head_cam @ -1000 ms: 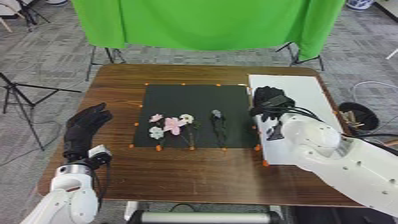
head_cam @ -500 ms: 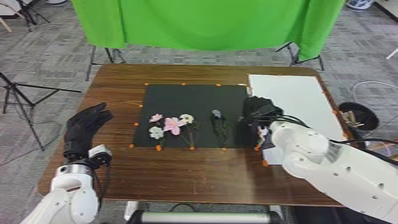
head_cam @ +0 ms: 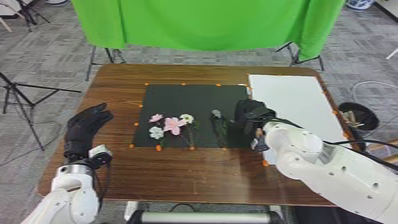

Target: Arrange flowers

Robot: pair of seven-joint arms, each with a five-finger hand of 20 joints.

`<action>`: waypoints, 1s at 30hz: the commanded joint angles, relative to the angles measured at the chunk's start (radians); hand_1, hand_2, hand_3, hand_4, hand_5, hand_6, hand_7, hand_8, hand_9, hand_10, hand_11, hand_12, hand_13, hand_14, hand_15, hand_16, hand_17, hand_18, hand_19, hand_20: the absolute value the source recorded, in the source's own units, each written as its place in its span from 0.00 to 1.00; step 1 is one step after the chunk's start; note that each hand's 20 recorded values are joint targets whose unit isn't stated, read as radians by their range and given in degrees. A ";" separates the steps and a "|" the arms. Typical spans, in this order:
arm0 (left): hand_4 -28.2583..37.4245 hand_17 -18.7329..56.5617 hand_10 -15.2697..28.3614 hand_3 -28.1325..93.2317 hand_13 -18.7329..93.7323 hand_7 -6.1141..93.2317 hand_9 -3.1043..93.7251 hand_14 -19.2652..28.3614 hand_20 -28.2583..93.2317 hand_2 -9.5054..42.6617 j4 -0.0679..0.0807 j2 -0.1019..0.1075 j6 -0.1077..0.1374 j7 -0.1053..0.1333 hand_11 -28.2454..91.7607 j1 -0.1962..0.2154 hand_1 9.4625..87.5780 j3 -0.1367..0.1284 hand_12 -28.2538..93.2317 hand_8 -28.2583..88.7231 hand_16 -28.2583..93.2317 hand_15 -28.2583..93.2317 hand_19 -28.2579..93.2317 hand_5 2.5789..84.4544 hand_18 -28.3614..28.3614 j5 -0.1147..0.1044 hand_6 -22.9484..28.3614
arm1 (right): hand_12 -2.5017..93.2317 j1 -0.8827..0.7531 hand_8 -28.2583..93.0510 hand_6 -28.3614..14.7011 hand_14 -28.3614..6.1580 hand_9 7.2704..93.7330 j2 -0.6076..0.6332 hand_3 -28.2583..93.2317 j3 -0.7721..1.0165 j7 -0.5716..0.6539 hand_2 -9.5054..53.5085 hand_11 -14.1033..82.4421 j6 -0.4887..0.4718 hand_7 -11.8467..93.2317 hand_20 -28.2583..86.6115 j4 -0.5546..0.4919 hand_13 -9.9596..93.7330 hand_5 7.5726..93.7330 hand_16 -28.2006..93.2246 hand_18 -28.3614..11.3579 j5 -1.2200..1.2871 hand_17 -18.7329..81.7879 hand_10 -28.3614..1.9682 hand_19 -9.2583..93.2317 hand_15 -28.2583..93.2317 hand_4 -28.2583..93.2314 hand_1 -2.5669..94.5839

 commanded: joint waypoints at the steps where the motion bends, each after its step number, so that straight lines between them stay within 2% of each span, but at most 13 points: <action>1: 0.15 0.40 0.68 0.79 0.55 0.27 0.59 0.77 0.39 0.31 0.000 -0.009 -0.012 -0.009 0.45 0.010 0.36 0.000 0.32 0.16 0.21 0.47 0.39 0.64 0.73 -0.002 0.49 | 0.19 -0.018 0.21 0.61 0.75 0.78 0.008 0.77 0.035 -0.003 0.00 0.27 -0.028 0.25 0.66 -0.025 0.98 0.70 0.48 0.35 0.012 0.80 0.50 1.00 0.68 0.13 0.49; 4: 0.15 0.40 0.68 0.79 0.55 0.27 0.59 0.77 0.39 0.31 -0.002 -0.009 -0.013 -0.011 0.45 0.012 0.36 -0.002 0.32 0.16 0.21 0.47 0.39 0.64 0.73 0.000 0.49 | 0.19 -0.030 0.16 0.60 0.75 0.75 0.014 0.78 0.063 0.001 0.00 0.26 -0.053 0.25 0.66 -0.037 0.98 0.67 0.48 0.35 0.024 0.79 0.46 1.00 0.68 0.13 0.47; 10: 0.15 0.40 0.68 0.79 0.55 0.27 0.59 0.77 0.39 0.31 -0.005 -0.006 -0.013 -0.013 0.45 0.016 0.36 -0.008 0.32 0.16 0.21 0.47 0.39 0.64 0.73 0.001 0.49 | 0.18 -0.058 0.16 0.57 0.75 0.73 0.027 0.80 0.140 0.004 0.00 0.25 -0.109 0.24 0.66 -0.076 0.97 0.65 0.47 0.35 0.076 0.79 0.44 1.00 0.68 0.12 0.44; 19: 0.15 0.40 0.68 0.79 0.55 0.28 0.59 0.77 0.39 0.31 -0.007 -0.005 -0.012 -0.012 0.45 0.017 0.37 -0.006 0.32 0.16 0.21 0.47 0.39 0.64 0.73 0.001 0.49 | 0.17 -0.096 0.17 0.60 0.75 0.72 0.029 0.78 0.243 -0.007 0.00 0.24 -0.159 0.23 0.66 -0.107 0.98 0.63 0.47 0.35 0.148 0.79 0.41 1.00 0.68 0.12 0.41; 24: 0.15 0.40 0.68 0.79 0.55 0.27 0.59 0.77 0.39 0.31 -0.004 -0.002 -0.011 -0.008 0.45 0.013 0.37 -0.004 0.32 0.16 0.21 0.47 0.40 0.64 0.74 0.000 0.49 | 0.17 -0.162 0.17 0.61 0.74 0.72 0.042 0.77 0.385 -0.012 0.00 0.24 -0.149 0.23 0.65 -0.142 0.98 0.63 0.47 0.35 0.248 0.79 0.40 1.00 0.67 0.12 0.41; 26: 0.15 0.40 0.68 0.79 0.55 0.28 0.59 0.77 0.39 0.31 -0.009 0.000 -0.006 -0.009 0.45 0.021 0.36 -0.008 0.32 0.16 0.21 0.47 0.40 0.64 0.74 -0.001 0.49 | 0.17 -0.171 0.17 0.61 0.74 0.72 0.054 0.77 0.410 -0.017 0.00 0.24 -0.144 0.23 0.65 -0.154 0.98 0.64 0.47 0.35 0.294 0.79 0.41 1.00 0.67 0.12 0.41; 30: 0.15 0.40 0.68 0.79 0.55 0.28 0.59 0.77 0.39 0.31 -0.008 -0.003 -0.007 -0.007 0.45 0.021 0.36 -0.007 0.32 0.16 0.21 0.47 0.40 0.64 0.74 -0.003 0.49 | 0.17 -0.186 0.17 0.61 0.73 0.74 0.069 0.76 0.436 -0.032 0.00 0.25 -0.151 0.23 0.65 -0.168 0.98 0.64 0.47 0.35 0.288 0.79 0.41 1.00 0.67 0.13 0.41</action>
